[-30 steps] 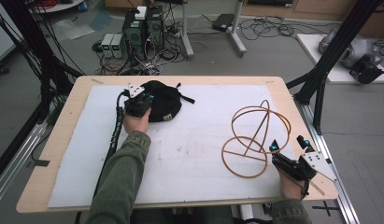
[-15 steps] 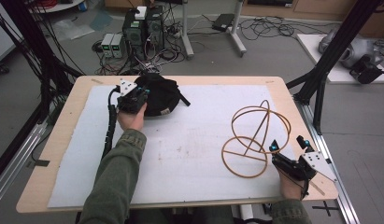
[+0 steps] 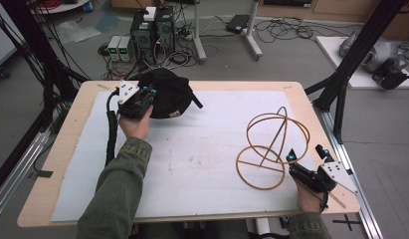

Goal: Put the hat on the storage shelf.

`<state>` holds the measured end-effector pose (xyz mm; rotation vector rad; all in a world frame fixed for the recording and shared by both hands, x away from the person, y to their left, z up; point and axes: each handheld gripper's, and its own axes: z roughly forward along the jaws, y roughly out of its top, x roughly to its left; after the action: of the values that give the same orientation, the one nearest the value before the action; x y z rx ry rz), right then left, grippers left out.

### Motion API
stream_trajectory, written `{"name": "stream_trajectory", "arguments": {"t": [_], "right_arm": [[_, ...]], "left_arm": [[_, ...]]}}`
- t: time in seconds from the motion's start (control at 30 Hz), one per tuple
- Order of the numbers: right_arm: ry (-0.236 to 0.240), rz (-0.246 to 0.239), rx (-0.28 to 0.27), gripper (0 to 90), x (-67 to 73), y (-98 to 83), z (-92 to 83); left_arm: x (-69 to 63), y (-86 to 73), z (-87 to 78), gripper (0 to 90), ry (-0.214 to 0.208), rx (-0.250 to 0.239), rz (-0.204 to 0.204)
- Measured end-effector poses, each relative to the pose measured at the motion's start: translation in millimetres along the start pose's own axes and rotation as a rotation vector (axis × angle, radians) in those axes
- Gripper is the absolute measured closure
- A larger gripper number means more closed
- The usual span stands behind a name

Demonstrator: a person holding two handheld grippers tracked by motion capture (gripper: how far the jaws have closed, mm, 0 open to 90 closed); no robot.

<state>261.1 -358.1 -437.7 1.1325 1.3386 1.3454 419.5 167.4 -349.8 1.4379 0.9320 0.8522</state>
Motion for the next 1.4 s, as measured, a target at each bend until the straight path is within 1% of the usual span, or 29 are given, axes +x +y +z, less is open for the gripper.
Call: {"name": "stream_trajectory", "arguments": {"t": [0.07, 0.17, 0.23, 0.37, 0.47, 0.53, 0.6, 0.67, 0.7, 0.77, 0.83, 0.9, 0.93, 1.03, 1.1, 1.23, 1.33, 1.4], "right_arm": [[-0.002, 0.005, 0.000, 7.4, -0.2, 0.0, -0.2], [-0.004, 0.004, -0.005, 7.4, -0.4, 0.2, -0.1], [-0.005, 0.003, -0.002, 7.4, -0.3, 0.1, -0.2], [-0.005, 0.004, -0.006, 7.4, -0.2, 0.3, -0.1], [-0.007, 0.005, -0.004, 7.4, 0.0, 0.3, -0.5], [-0.007, 0.006, -0.004, 7.4, -0.2, 0.3, -0.6], [-0.008, 0.008, -0.001, 7.4, -0.3, 0.4, -1.0], [-0.008, 0.012, -0.001, 7.4, -0.5, 0.4, -1.4], [-0.010, 0.012, -0.005, 7.4, -0.6, 0.3, -1.3], [-0.011, 0.010, -0.001, 7.4, -1.0, 0.4, -1.7], [-0.010, 0.008, -0.006, 7.4, -1.7, 0.5, -1.8], [-0.009, 0.009, -0.007, 7.4, -2.0, 0.5, -2.1], [-0.009, 0.009, -0.007, 7.4, -2.0, 0.5, -2.1], [-0.008, 0.008, -0.007, 7.4, -2.0, 0.5, -2.4], [-0.009, 0.009, -0.006, 7.4, -2.1, 0.4, -2.1], [-0.009, 0.008, -0.006, 7.4, -1.6, 0.5, -1.8], [-0.008, 0.010, -0.006, 7.4, -1.3, 0.7, -1.9], [-0.007, 0.009, -0.006, 7.4, -1.4, 0.6, -2.0]], "left_arm": [[-1.0, 4.7, -3.0, 85.8, -0.010, -0.015, 0.004], [-5.6, 12.3, -6.0, 85.8, -0.029, -0.033, 0.035], [-10.0, 17.5, -8.3, 85.8, -0.045, -0.051, 0.041], [-21.7, 26.9, -11.7, 85.7, -0.097, -0.085, 0.052], [-31.9, 34.1, -13.9, 85.7, -0.139, -0.115, 0.051], [-38.4, 39.3, -15.0, 85.7, -0.166, -0.131, 0.064], [-44.6, 44.5, -15.7, 85.7, -0.183, -0.138, 0.080], [-51.5, 50.7, -16.7, 85.7, -0.210, -0.157, 0.086], [-51.5, 50.7, -16.7, 85.7, -0.210, -0.157, 0.086], [-54.7, 53.8, -17.5, 85.7, -0.226, -0.165, 0.080], [-57.2, 56.4, -18.5, 85.7, -0.238, -0.175, 0.084], [-60.2, 59.4, -19.6, 85.7, -0.248, -0.192, 0.079], [-60.2, 59.4, -19.6, 85.7, -0.248, -0.192, 0.079], [-62.0, 61.9, -21.4, 85.7, -0.267, -0.200, 0.065], [-64.0, 64.0, -23.6, 85.7, -0.288, -0.216, 0.053], [-70.2, 69.9, -27.7, 85.6, -0.321, -0.244, 0.045], [-76.1, 74.3, -30.0, 85.6, -0.358, -0.264, 0.034], [-81.0, 77.1, -30.9, 85.6, -0.379, -0.274, 0.036]]}}
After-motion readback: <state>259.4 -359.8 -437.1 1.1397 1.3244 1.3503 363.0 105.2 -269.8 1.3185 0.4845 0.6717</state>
